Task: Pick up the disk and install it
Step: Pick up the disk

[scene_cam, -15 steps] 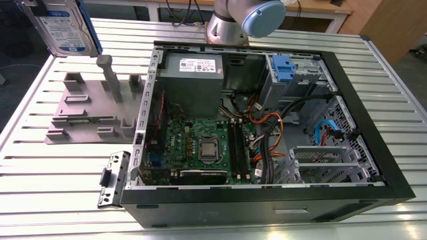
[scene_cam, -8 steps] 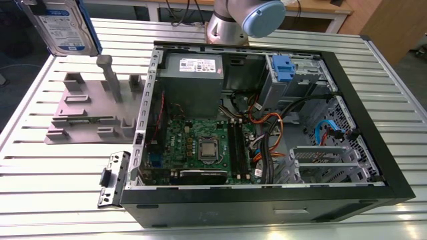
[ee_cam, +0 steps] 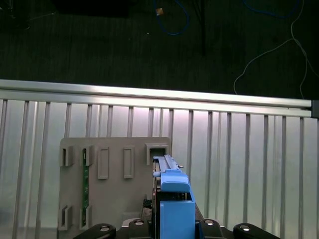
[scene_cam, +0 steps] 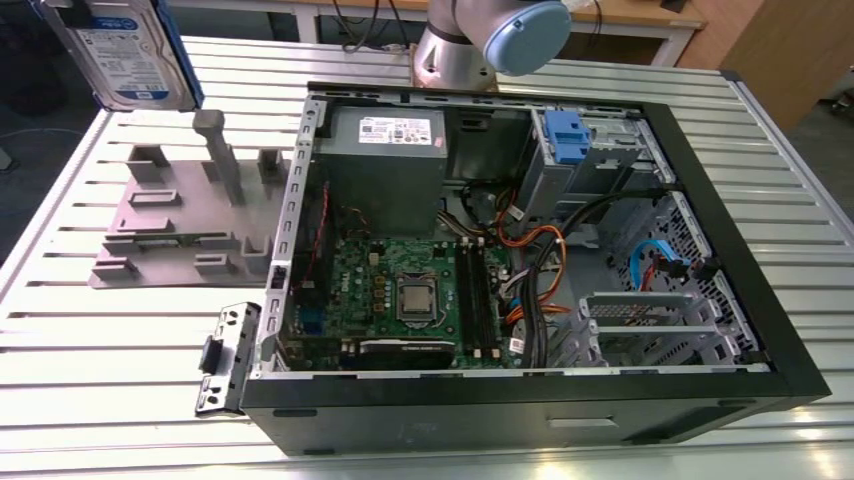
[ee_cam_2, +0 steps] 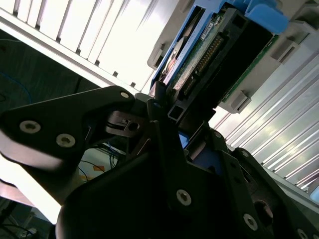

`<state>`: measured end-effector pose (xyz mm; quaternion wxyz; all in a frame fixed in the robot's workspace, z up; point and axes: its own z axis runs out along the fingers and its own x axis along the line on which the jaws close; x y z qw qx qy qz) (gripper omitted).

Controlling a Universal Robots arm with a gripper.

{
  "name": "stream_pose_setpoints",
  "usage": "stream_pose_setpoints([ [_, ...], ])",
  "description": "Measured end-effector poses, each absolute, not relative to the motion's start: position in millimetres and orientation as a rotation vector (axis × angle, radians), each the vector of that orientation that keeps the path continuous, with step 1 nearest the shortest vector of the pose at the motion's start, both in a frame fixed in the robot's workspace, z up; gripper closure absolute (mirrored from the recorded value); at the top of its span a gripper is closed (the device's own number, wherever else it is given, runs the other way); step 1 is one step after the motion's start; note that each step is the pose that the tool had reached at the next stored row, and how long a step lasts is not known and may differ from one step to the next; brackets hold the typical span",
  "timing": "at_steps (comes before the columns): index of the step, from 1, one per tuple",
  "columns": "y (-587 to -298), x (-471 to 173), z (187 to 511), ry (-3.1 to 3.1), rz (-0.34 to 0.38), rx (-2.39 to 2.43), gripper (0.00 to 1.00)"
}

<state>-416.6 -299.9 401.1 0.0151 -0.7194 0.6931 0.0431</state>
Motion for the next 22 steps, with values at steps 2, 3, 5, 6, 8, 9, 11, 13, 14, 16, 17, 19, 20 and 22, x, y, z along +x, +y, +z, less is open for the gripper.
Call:
stream_pose_setpoints([
  [2, -299.9, -416.6, 401.6, 2.157, 0.134, -2.239, 0.64],
  [3, -299.9, -416.6, 401.8, 2.157, 0.134, -2.239, 0.64],
  [5, -299.9, -416.6, 402.3, 2.157, 0.134, -2.239, 0.64],
  [6, -299.9, -416.6, 402.6, 2.157, 0.134, -2.239, 0.64],
  [8, -299.9, -416.6, 403.0, 2.157, 0.134, -2.239, 0.64],
  [9, -299.9, -416.6, 403.3, 2.157, 0.134, -2.239, 0.64],
  [11, -299.9, -416.6, 403.9, 2.157, 0.134, -2.239, 0.64],
  [13, -299.9, -416.6, 404.4, 2.157, 0.134, -2.239, 0.64],
  [14, -299.9, -416.6, 404.6, 2.157, 0.134, -2.239, 0.64],
  [16, -299.9, -416.6, 405.1, 2.157, 0.134, -2.239, 0.64],
  [17, -299.9, -416.6, 405.4, 2.157, 0.134, -2.239, 0.64],
  [19, -299.9, -416.6, 405.8, 2.157, 0.134, -2.239, 0.64],
  [20, -299.9, -416.6, 406.1, 2.157, 0.134, -2.239, 0.64],
  [22, -299.9, -416.6, 406.5, 2.157, 0.134, -2.239, 0.64],
])
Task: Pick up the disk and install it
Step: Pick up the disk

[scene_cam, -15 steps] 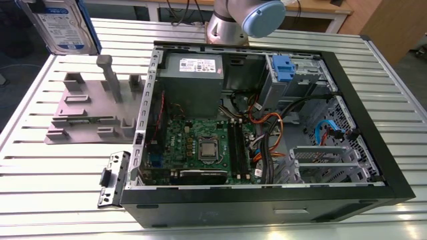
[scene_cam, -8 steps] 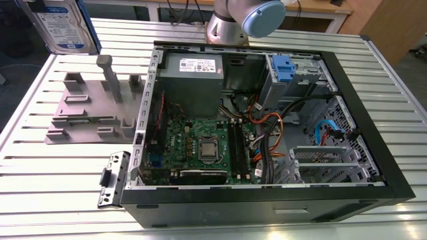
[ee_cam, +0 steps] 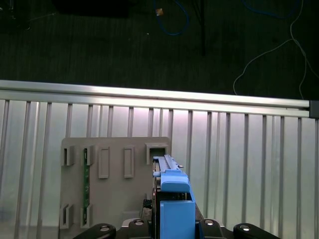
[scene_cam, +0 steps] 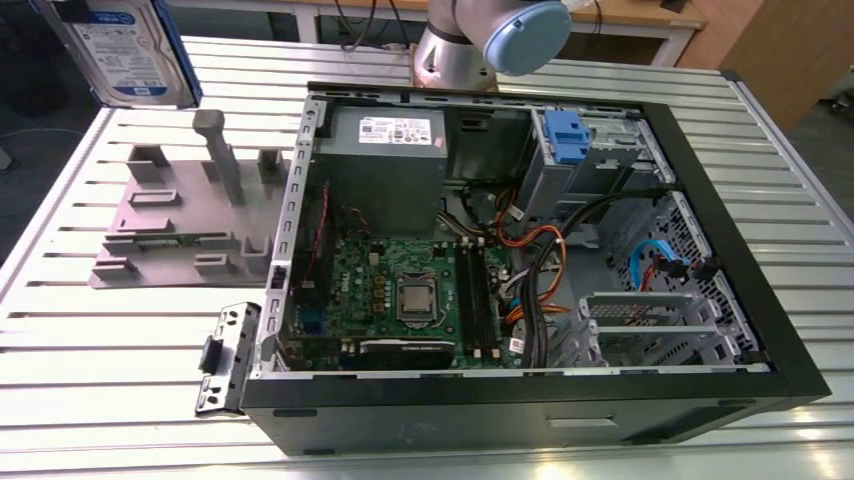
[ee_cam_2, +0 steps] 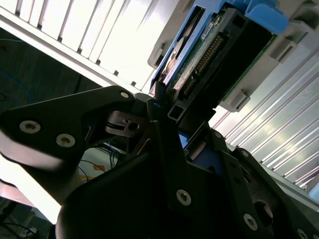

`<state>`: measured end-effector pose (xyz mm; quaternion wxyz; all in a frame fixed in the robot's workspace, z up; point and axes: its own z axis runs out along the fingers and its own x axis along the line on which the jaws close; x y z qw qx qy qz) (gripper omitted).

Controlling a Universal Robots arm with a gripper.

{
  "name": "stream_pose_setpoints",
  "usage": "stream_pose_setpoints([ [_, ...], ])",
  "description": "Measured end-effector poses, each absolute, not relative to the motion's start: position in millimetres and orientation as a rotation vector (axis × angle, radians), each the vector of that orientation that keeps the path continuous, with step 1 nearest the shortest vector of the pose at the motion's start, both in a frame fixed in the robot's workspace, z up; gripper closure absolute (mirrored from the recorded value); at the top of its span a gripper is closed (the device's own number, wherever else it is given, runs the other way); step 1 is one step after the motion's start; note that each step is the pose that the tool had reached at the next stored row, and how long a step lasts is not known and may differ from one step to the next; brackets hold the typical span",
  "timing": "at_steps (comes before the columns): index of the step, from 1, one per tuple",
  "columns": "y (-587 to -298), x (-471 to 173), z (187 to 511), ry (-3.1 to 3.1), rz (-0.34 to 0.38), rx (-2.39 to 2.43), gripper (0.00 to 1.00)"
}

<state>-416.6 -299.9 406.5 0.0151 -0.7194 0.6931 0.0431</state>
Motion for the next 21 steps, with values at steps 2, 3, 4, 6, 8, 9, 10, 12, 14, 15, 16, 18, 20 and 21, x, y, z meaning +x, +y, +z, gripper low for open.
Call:
stream_pose_setpoints([
  [2, -299.9, -416.6, 407.0, 2.157, 0.134, -2.239, 0.64],
  [3, -299.9, -416.6, 407.3, 2.157, 0.134, -2.239, 0.64],
  [4, -299.9, -416.6, 407.5, 2.157, 0.134, -2.239, 0.64],
  [6, -299.9, -416.6, 407.9, 2.157, 0.134, -2.239, 0.64],
  [8, -299.9, -416.6, 408.4, 2.157, 0.134, -2.239, 0.64],
  [9, -299.9, -416.6, 408.6, 2.157, 0.134, -2.239, 0.64],
  [10, -299.9, -416.6, 408.8, 2.157, 0.134, -2.239, 0.64],
  [12, -299.9, -416.6, 409.2, 2.157, 0.134, -2.239, 0.64],
  [14, -299.9, -416.6, 409.7, 2.157, 0.134, -2.239, 0.64],
  [15, -299.9, -416.6, 409.9, 2.157, 0.134, -2.239, 0.64],
  [16, -299.9, -416.6, 410.2, 2.157, 0.134, -2.239, 0.64],
  [18, -299.9, -416.6, 410.7, 2.157, 0.134, -2.239, 0.64],
  [20, -299.9, -416.6, 411.2, 2.157, 0.134, -2.239, 0.64],
  [21, -299.9, -416.6, 411.5, 2.157, 0.134, -2.239, 0.64],
])
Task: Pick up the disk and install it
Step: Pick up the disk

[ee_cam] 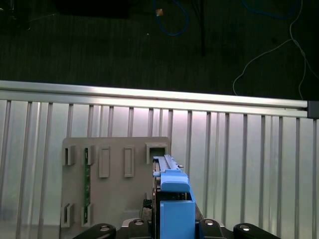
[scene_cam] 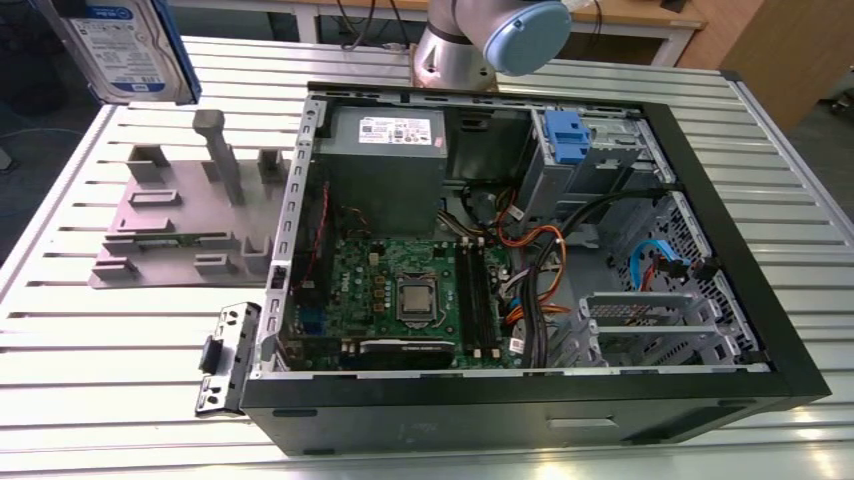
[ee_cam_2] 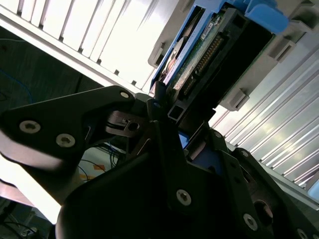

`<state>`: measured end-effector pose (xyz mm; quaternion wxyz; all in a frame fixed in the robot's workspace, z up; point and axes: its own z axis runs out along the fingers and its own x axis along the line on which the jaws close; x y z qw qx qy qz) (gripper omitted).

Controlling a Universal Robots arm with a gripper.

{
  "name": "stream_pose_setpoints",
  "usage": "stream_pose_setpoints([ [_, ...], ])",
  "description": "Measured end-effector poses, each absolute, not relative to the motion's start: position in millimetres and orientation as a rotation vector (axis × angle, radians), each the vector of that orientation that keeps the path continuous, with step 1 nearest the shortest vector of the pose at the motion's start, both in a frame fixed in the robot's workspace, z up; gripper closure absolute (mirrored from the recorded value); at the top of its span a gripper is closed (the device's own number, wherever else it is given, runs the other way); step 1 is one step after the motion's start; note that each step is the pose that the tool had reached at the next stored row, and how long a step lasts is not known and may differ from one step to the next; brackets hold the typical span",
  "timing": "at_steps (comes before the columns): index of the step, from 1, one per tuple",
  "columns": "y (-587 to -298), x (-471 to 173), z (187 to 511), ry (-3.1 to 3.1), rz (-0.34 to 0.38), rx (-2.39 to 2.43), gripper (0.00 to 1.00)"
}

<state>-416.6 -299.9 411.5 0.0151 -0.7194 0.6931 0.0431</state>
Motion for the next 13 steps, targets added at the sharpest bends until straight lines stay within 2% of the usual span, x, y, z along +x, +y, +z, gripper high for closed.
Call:
stream_pose_setpoints([
  [13, -299.9, -416.6, 414.6, 2.157, 0.134, -2.239, 0.64],
])
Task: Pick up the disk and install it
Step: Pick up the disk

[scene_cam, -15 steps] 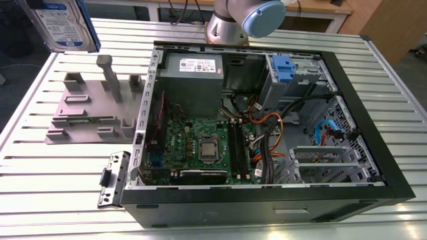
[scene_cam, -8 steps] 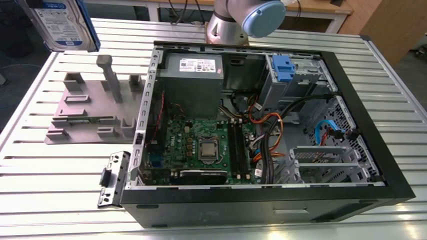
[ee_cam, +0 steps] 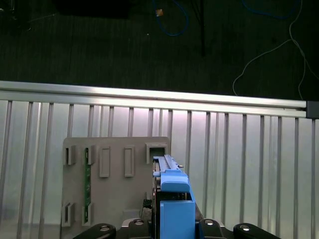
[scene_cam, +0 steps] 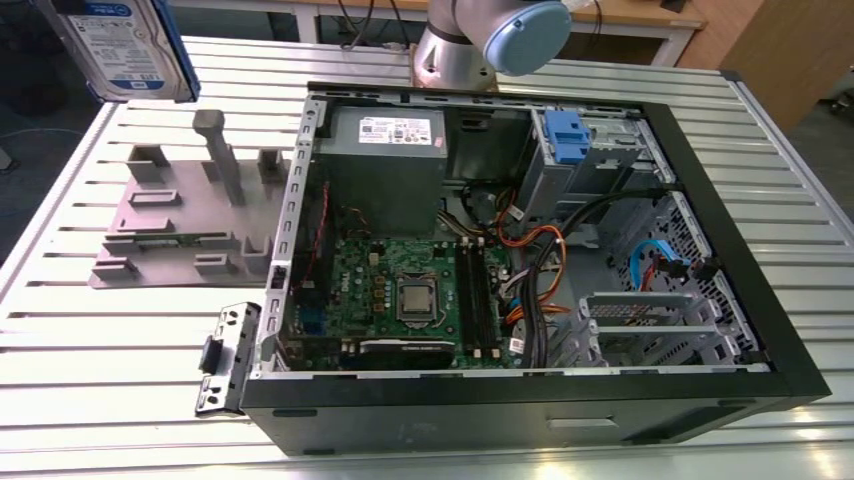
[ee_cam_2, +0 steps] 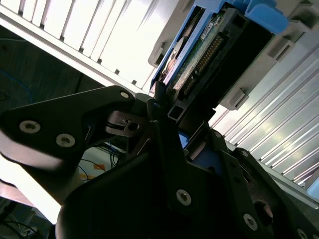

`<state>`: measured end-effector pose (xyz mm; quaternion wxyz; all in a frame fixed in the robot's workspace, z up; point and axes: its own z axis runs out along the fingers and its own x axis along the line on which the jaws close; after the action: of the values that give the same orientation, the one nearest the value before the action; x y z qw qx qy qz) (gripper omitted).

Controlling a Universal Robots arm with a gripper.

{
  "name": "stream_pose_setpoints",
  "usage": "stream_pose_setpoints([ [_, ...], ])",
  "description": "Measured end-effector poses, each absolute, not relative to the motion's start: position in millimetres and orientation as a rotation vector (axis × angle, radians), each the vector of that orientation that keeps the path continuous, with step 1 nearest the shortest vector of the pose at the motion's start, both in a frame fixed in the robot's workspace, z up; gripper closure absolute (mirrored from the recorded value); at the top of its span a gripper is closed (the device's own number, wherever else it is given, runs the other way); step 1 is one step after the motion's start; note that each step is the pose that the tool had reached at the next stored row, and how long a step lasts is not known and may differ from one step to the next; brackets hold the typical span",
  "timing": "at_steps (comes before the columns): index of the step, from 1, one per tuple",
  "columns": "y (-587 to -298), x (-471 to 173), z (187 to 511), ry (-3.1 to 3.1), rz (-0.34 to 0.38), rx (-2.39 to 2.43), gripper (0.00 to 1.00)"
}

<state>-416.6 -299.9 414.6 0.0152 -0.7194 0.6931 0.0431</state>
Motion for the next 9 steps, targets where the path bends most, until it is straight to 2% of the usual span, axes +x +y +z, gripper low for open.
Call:
stream_pose_setpoints([
  [9, -299.9, -416.6, 416.8, 2.157, 0.134, -2.239, 0.64],
])
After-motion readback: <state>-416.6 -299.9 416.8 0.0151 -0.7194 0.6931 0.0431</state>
